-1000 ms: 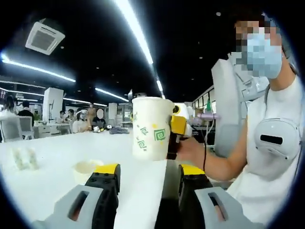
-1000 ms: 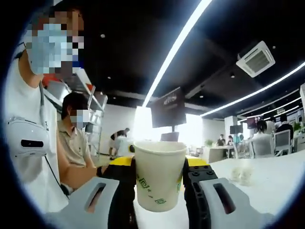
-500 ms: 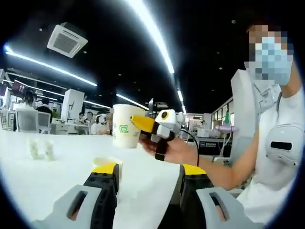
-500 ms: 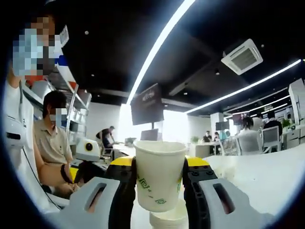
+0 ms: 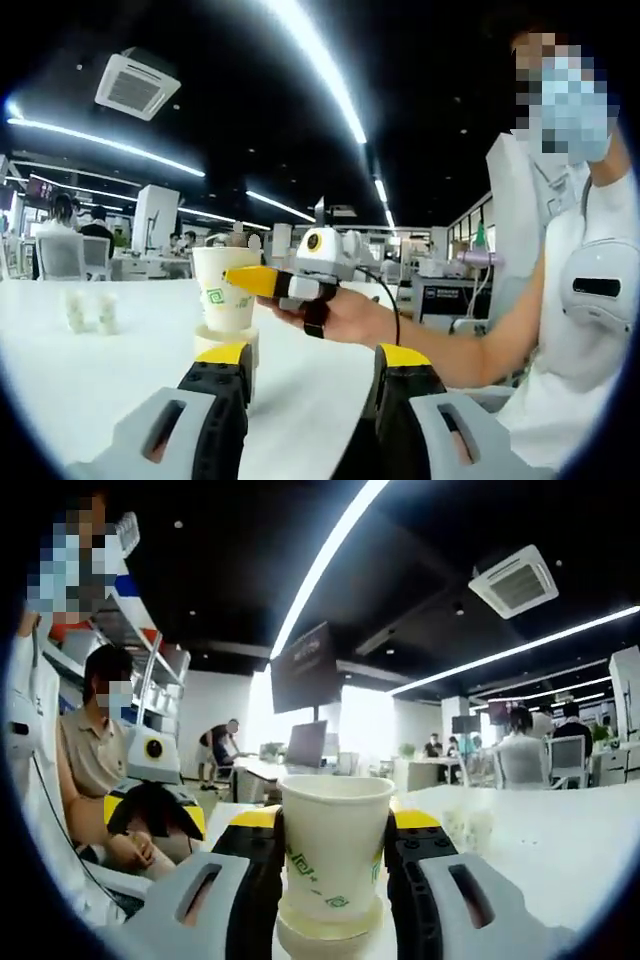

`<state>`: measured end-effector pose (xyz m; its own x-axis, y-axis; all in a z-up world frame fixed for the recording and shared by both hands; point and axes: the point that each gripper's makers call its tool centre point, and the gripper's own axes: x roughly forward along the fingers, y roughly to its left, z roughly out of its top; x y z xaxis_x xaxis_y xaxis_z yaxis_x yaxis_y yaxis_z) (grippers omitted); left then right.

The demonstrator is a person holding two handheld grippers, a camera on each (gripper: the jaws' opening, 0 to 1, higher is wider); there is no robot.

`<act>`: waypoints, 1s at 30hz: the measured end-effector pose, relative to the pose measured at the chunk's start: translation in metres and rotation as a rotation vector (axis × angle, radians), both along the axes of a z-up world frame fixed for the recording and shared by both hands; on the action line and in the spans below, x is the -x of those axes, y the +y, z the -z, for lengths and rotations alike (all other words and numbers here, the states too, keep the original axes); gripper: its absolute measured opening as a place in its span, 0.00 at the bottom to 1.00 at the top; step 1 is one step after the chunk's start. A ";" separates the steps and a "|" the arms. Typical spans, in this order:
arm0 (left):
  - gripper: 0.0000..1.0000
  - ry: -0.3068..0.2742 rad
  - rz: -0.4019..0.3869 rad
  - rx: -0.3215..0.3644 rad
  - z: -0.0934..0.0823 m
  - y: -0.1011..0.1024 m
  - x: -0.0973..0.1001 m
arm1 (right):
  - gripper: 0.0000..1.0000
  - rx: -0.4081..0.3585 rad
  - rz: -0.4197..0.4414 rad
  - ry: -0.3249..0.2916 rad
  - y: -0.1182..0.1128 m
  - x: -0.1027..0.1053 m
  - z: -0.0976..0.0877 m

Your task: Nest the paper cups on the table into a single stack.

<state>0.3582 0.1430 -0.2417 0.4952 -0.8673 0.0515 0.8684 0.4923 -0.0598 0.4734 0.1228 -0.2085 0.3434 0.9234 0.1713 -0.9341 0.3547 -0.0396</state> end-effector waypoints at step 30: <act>0.47 0.011 -0.003 0.005 0.006 -0.002 -0.002 | 0.70 0.112 0.048 -0.006 -0.006 0.003 0.033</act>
